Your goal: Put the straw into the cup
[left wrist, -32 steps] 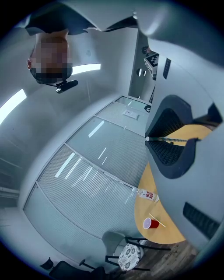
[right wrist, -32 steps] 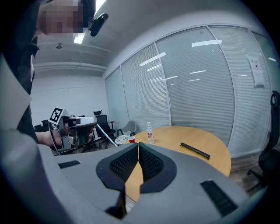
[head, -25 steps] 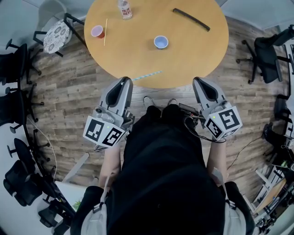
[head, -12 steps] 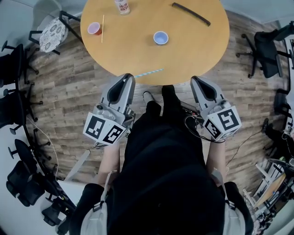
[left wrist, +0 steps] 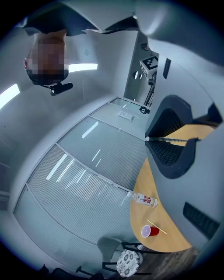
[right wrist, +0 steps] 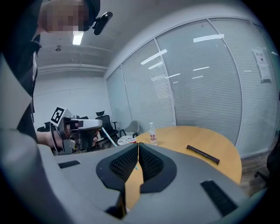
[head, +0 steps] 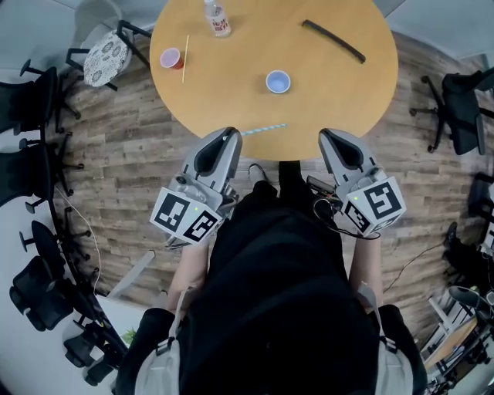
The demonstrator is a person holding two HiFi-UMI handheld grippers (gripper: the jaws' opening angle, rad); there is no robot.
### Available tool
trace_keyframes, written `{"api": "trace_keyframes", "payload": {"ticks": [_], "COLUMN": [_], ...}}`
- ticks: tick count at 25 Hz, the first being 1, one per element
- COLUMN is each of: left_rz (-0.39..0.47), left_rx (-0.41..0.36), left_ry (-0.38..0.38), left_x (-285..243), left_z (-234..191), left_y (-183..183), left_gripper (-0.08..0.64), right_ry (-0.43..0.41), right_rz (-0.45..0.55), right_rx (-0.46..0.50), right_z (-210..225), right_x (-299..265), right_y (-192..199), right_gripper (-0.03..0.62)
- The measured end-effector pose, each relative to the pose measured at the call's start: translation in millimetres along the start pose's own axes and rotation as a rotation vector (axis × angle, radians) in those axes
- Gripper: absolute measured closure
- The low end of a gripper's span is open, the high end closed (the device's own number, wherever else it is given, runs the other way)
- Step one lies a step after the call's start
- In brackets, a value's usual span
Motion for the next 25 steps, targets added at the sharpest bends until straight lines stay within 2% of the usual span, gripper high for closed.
{"api": "trace_keyframes", "payload": {"ticks": [13, 20, 25], "left_rz": [0.008, 0.063, 0.071], "left_rx": [-0.020, 0.050, 0.073], "left_ry": [-0.053, -0.062, -0.115], "left_x": [-68, -97, -115], "left_z": [-7, -14, -18], "left_y": [-11, -6, -3], "left_gripper": [0.526, 0.526, 0.526], "right_ry": [-0.070, -0.110, -0.146], "right_rz": [0.024, 0.025, 0.016], "right_rx": [-0.012, -0.012, -0.017], "right_z": [69, 100, 121], "right_x": [-36, -50, -56], "right_y": [-19, -26, -24], "right_gripper": [0.574, 0.574, 0.574]}}
Point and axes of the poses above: the fingertips, and each gripper's own axes: x backward along the fingers, z to its right, y out of its underside, the point moved 7 cm from there along x, backward along the fingers, and after that the axes turned 10 degrees about y, right-handed, at the moved point
